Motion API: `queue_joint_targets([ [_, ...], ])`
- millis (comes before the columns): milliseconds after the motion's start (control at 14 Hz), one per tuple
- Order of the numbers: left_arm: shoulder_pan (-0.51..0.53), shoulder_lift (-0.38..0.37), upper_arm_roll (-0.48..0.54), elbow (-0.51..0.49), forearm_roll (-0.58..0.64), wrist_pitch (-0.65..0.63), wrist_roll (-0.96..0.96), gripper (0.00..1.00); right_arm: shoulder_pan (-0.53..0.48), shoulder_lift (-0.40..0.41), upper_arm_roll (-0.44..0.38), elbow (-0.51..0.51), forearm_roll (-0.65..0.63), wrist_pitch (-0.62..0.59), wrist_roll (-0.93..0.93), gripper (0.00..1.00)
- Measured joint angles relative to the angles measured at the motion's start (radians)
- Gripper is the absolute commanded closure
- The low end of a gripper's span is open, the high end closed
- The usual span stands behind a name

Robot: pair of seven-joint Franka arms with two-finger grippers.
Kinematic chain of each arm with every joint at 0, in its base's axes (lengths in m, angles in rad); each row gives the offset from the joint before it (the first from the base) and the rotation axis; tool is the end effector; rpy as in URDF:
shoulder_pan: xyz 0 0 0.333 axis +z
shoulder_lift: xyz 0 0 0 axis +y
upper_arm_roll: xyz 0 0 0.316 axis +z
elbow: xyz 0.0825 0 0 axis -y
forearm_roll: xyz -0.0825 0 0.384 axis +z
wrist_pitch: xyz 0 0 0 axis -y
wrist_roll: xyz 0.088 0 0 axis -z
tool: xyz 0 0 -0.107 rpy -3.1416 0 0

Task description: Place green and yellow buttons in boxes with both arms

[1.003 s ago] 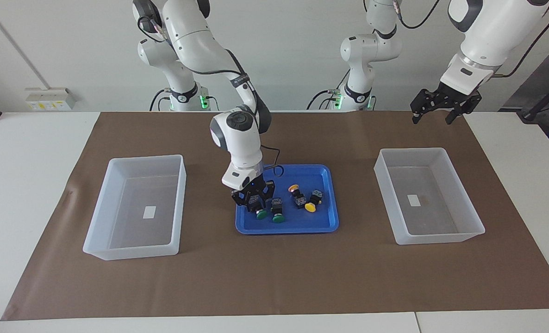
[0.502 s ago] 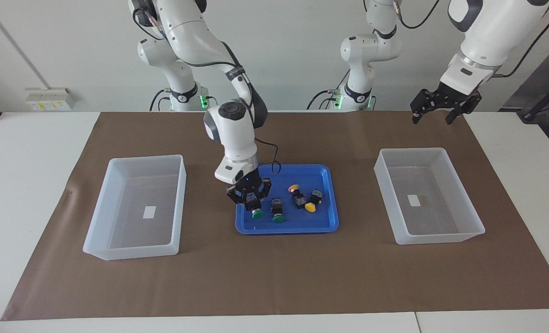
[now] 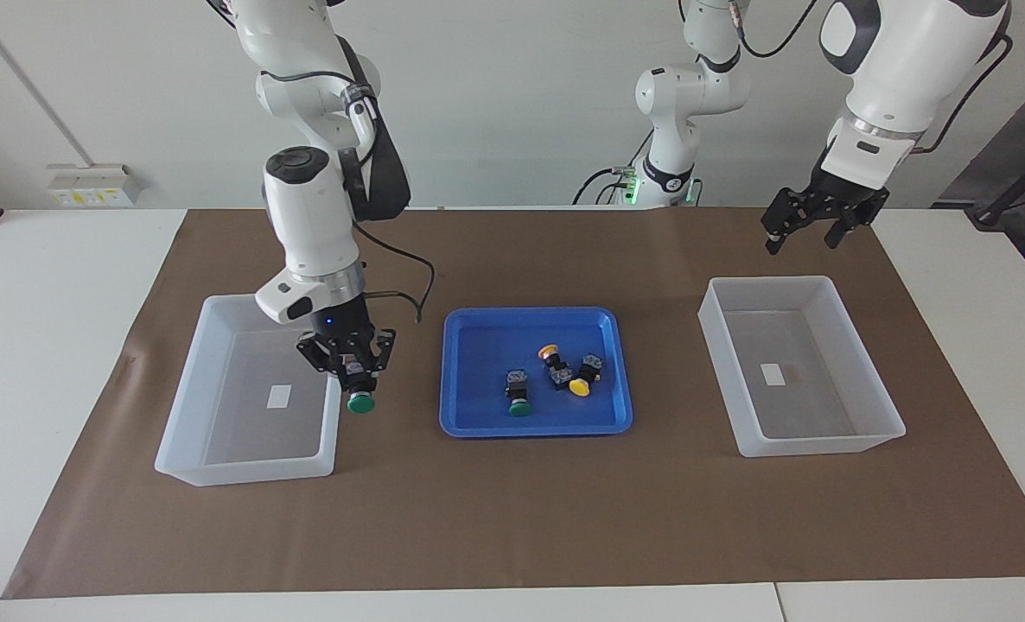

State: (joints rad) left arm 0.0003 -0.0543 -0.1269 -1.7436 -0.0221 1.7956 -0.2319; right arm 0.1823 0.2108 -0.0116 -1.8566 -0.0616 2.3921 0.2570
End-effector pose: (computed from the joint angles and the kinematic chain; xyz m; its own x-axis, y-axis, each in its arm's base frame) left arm 0.5504 -0.0736 0.5922 0.9889 0.1101 0.0994 0.1067 -0.9935 0.0390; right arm 0.6320 0.1088 0.4410 0.9456 -0.0492 0.3216 -0.0431 -0.9987 -0.0261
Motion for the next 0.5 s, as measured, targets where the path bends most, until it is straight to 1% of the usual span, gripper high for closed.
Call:
queue_joint_targets([
  [215,-0.100,0.020,-0.006,-0.117,-0.001,0.200,-0.183,0.00,-0.069,0.006,0.001,-0.009,0.000,0.000,-0.053,1.00],
  [358,-0.162,0.078,-0.008,-0.150,0.000,0.326,-0.282,0.00,-0.086,0.031,0.001,-0.012,0.000,0.027,-0.056,1.00],
  [502,-0.194,0.156,-0.009,-0.157,0.002,0.445,-0.297,0.00,-0.111,0.067,0.001,-0.012,0.000,0.055,-0.056,1.00],
])
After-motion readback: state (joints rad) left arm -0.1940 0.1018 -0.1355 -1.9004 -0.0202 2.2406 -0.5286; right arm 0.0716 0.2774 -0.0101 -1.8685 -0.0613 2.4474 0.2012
